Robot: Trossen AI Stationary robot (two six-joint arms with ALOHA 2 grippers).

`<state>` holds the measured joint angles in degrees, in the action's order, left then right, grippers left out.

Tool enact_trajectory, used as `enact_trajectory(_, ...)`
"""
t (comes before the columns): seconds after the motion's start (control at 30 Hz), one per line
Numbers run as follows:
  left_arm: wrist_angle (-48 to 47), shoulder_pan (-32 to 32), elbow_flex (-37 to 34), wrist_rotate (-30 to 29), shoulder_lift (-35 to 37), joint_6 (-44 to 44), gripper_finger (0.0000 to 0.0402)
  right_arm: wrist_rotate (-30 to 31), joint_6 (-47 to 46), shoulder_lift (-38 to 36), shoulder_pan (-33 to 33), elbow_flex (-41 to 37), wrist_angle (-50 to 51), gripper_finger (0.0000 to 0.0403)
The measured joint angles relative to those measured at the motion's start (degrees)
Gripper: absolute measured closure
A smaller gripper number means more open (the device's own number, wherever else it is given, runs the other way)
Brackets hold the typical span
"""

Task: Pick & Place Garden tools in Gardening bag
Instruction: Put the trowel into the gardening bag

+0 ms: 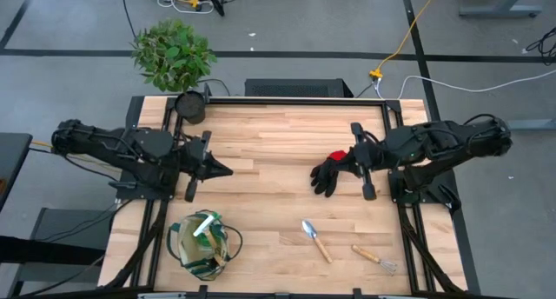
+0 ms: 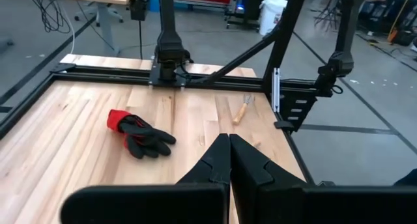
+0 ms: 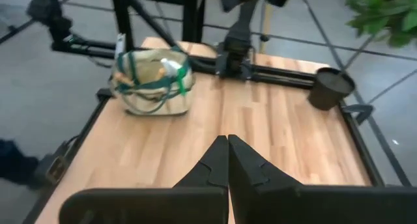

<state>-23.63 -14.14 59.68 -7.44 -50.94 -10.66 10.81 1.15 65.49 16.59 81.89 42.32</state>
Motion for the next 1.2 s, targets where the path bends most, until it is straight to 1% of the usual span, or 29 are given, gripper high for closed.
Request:
enact_trajectory(0.13, -0.38, 0.57, 0.00, 1.27, 0.00, -0.04, 0.0399, -0.63, -0.01, 0.00, 2.21, 0.00, 0.31, 0.0403)
enact_trajectory(0.2, -0.36, 0.58, 0.00, 1.29, 0.00, -0.04, 0.0399, -1.40, -0.42, 0.00, 3.12, 0.00, 0.32, 0.0403)
enact_trajectory(0.47, -0.34, 0.54, 0.00, 1.31, 0.00, -0.04, 0.0399, -1.42, -0.68, 0.02, 6.72, 0.00, 0.76, 0.0403)
enact_trajectory(0.57, -0.33, 0.54, 0.00, 1.31, 0.00, -0.04, 0.0399, -2.55, -1.41, 0.02, 7.71, 0.00, 2.11, 0.0403)
enact_trajectory(0.93, -0.27, 0.54, 0.00, 1.31, 0.00, -0.05, 0.0399, -5.04, -10.84, 2.17, 12.19, 0.00, 10.26, 0.0403)
enact_trajectory(1.2, -0.27, 0.54, 0.00, 1.31, 0.00, -0.07, 0.0399, -6.12, -17.71, 5.27, 15.70, 0.00, 12.76, 0.0403)
